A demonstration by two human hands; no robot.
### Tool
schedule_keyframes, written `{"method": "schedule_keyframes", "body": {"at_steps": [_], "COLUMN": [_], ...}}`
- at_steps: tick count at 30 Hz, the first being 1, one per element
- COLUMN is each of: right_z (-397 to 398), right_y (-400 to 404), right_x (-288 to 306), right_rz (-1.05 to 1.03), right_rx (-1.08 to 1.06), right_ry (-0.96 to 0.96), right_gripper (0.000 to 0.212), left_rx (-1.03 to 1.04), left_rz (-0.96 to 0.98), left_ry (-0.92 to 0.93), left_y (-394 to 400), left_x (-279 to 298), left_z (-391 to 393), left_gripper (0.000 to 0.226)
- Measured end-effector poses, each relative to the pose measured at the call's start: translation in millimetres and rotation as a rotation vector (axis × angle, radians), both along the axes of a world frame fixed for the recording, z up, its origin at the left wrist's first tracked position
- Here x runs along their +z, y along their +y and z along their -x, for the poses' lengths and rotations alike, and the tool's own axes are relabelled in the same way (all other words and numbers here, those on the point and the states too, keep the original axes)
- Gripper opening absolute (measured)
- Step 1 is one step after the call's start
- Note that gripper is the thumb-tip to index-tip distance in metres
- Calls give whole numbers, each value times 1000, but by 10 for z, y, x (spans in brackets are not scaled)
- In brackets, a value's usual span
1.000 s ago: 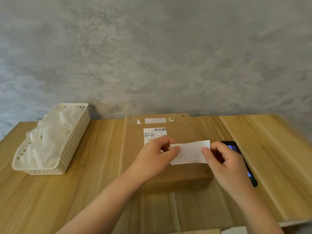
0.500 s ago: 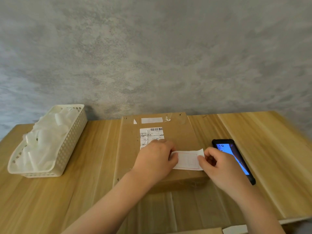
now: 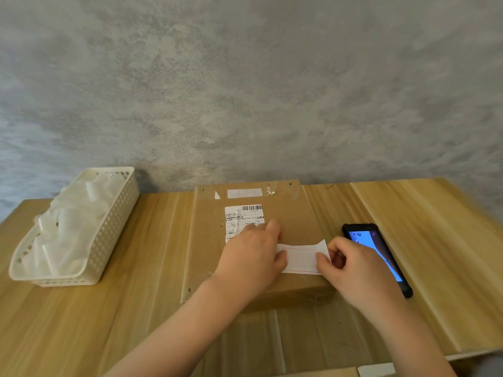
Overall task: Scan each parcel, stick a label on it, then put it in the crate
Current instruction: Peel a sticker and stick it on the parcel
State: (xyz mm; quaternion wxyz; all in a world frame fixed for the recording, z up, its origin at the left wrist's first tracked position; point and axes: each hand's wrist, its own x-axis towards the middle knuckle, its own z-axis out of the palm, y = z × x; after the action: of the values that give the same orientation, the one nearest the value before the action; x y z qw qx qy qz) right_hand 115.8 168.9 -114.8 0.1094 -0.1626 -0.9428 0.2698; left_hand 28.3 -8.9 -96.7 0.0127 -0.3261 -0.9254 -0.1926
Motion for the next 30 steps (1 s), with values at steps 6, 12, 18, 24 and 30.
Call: {"method": "schedule_keyframes", "body": {"at_steps": [6, 12, 18, 24, 30], "right_z": [-91, -178, -216, -220, -85], "right_y": [67, 78, 32, -11, -70], "right_x": [-256, -317, -336, -393, -510], "right_rz": [112, 522, 754, 911, 1102], "right_rx": [65, 174, 86, -180, -218], "right_ry": [250, 208, 228, 270, 131], "right_gripper": [26, 31, 32, 26, 40], "left_rx": [-116, -129, -79, 145, 508], "left_rz": [-74, -84, -99, -328, -730], "left_ry": [118, 169, 93, -12, -546], "left_y": [-97, -318, -606, -1012, -1213], "left_x": [-72, -212, -259, -234, -287], "left_z": [9, 60, 90, 213, 141], "left_gripper": [13, 12, 39, 36, 47]}}
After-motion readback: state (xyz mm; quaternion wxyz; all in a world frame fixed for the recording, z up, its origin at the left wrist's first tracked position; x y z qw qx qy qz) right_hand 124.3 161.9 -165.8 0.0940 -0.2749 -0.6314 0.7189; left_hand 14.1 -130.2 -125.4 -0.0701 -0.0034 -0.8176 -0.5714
